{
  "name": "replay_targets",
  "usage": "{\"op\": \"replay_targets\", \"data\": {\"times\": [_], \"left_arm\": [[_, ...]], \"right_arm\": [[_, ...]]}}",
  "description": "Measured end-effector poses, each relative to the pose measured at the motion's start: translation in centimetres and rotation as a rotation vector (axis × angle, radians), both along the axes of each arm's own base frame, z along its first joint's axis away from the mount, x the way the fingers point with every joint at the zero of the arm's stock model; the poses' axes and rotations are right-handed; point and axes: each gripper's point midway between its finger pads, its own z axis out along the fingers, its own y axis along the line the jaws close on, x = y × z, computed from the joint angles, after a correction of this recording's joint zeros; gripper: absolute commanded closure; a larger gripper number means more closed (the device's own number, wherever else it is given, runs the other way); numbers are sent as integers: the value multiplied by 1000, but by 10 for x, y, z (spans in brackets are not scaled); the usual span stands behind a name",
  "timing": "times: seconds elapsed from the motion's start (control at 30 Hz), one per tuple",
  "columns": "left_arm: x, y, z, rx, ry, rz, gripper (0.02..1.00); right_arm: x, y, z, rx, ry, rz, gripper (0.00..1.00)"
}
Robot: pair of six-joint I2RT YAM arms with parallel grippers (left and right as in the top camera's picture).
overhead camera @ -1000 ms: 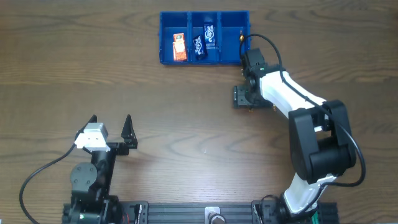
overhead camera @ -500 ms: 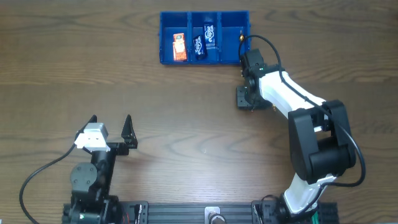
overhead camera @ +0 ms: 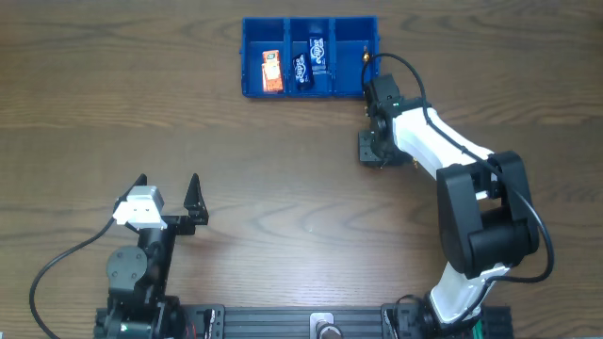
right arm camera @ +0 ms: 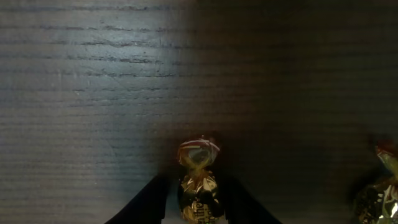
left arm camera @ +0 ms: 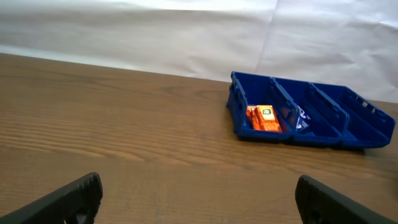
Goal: Sort Candies Into Trays
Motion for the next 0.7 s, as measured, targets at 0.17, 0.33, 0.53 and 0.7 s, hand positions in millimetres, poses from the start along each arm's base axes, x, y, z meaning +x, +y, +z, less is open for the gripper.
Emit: {"op": "replay_targets", "data": {"times": [0.17,0.33,0.53,0.7], "left_arm": [[0,0,0,0,0,0,23],[0,0,0,0,0,0,20],[0,0,0,0,0,0,20],[0,0,0,0,0,0,20]], "right_arm": [[0,0,0,-2,-1,-1,792],[0,-1,1,-6,-2,-1,866],[-1,5,4,-16,-5,19,884],[27,24,72,29,-193,63,941]]}}
